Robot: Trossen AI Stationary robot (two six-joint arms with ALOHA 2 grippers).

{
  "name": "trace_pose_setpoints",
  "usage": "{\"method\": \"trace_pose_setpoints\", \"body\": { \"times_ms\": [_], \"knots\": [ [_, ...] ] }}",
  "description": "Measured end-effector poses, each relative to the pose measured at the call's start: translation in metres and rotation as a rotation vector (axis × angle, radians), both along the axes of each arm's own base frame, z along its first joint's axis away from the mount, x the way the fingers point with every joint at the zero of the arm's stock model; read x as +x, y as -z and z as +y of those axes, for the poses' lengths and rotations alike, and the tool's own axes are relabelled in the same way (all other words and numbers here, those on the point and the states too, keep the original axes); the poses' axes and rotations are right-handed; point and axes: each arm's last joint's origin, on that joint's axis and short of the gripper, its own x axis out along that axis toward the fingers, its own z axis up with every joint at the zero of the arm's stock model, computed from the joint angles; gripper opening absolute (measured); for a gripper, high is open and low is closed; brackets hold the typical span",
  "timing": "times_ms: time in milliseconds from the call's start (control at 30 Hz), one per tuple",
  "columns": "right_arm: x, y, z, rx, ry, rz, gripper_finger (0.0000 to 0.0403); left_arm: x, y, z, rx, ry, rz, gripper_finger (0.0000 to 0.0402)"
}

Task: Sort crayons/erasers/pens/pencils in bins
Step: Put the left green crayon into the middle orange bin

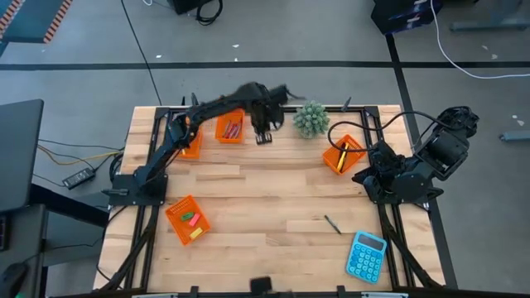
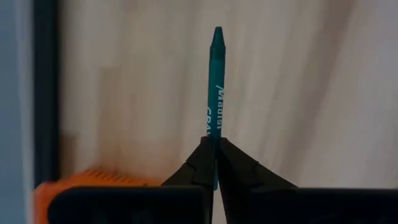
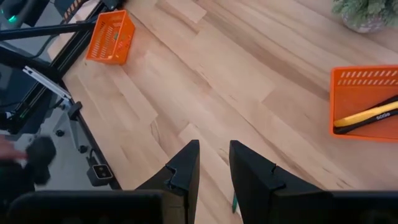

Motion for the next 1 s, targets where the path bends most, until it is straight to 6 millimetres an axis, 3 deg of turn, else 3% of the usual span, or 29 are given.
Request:
{"method": "trace_pose_setpoints", "body": {
  "times_ms": [233, 467, 633, 733, 867, 1000],
  "knots": [
    [0.0, 0.0, -0.001, -0.031, -0.001, -0.011, 0.0093, -0.039, -0.028, 0.046, 0.002, -0.161, -0.054, 0.0005],
    [0.0, -0.001, -0.002, -0.05, 0.01, -0.026, 0.0093, -0.063, -0.034, 0.074, -0.056, -0.235, -0.087, 0.001],
    [0.001, -0.001, -0.003, -0.052, 0.05, -0.044, 0.0093, -0.044, -0.035, 0.07, -0.332, -0.354, -0.328, 0.0016],
    [0.003, 0.0, -0.01, -0.005, 0.172, -0.049, 0.0093, -0.027, -0.033, 0.056, -0.3, -0.343, -0.34, 0.0043],
    [0.013, 0.004, -0.018, 0.054, 0.289, 0.022, 0.0093, -0.027, -0.028, 0.042, -0.186, -0.255, -0.209, 0.0072],
    [0.032, 0.013, -0.024, 0.059, 0.288, 0.169, 0.0093, -0.044, -0.025, 0.047, -0.159, -0.195, -0.074, 0.0076]
  ]
}}
